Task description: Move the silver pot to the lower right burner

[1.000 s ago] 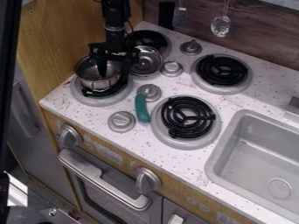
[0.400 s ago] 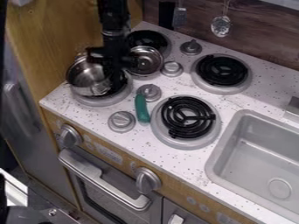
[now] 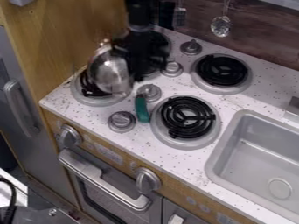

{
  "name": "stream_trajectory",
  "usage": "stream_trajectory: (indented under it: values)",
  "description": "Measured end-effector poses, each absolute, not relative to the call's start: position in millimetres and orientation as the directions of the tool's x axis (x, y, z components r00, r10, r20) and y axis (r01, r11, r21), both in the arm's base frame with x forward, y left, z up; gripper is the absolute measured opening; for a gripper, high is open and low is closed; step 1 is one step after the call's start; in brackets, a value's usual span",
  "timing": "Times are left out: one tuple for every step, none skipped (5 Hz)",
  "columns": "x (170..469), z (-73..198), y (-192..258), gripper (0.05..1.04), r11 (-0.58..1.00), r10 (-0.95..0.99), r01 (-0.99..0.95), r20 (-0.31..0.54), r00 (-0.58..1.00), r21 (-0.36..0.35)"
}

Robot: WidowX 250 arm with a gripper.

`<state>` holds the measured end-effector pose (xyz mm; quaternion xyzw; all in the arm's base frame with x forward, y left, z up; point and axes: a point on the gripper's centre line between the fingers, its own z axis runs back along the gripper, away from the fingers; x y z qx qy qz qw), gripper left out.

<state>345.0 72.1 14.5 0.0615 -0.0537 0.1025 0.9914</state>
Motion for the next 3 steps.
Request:
stream_trajectory:
  values:
    - [327, 12, 27, 0.069, 0.985, 0.111, -0.125, 0.113, 0.987, 0.116]
    - [321, 5, -9, 0.069, 0.992, 0.028, -0.041, 0.110, 0.994, 0.116]
    - [318, -13, -35, 0.069, 0.992, -0.044, 0.035, 0.071, 0.996, 0.119]
